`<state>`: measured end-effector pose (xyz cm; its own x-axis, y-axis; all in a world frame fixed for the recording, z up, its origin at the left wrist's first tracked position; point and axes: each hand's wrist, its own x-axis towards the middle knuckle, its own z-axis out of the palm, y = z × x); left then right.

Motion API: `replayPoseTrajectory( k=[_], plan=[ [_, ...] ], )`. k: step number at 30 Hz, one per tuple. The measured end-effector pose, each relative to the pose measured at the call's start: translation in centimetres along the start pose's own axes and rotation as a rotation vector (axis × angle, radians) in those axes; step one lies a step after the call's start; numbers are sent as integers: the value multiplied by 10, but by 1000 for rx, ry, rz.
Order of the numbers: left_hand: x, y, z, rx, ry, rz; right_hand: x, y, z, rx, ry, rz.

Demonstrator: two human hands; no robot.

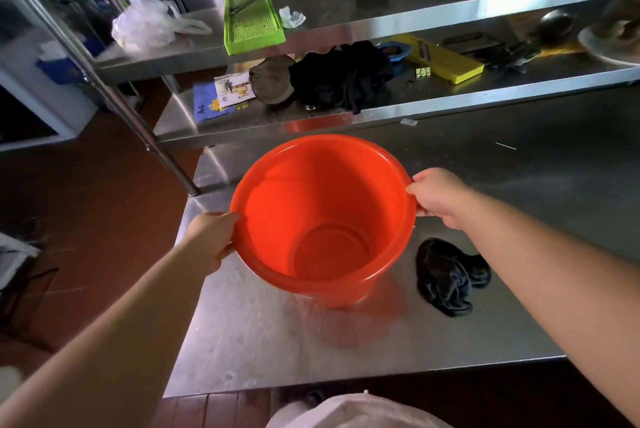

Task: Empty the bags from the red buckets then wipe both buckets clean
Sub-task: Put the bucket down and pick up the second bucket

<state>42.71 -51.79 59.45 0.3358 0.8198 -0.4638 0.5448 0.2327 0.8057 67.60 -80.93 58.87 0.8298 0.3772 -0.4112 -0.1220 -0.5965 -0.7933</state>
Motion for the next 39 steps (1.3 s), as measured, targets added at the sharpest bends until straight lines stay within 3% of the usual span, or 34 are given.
replayPoseTrajectory(
  k=[7,13,19,28,39],
  plan=[
    [-15,-16,-28,-95,-3,-80,-15,-14,7,85,-19,31],
    [-31,-66,-107,-223,70,-72,-51,-58,56,32,-131,-65],
    [-69,-138,-240,-283,222,-57,-122,-100,161,47,-314,-143],
    [-155,-272,-446,-464,321,-58,-286,-121,350,-1,-533,-222],
    [-183,-377,-582,-619,469,-186,-366,-134,521,-121,-600,-216]
  ],
)
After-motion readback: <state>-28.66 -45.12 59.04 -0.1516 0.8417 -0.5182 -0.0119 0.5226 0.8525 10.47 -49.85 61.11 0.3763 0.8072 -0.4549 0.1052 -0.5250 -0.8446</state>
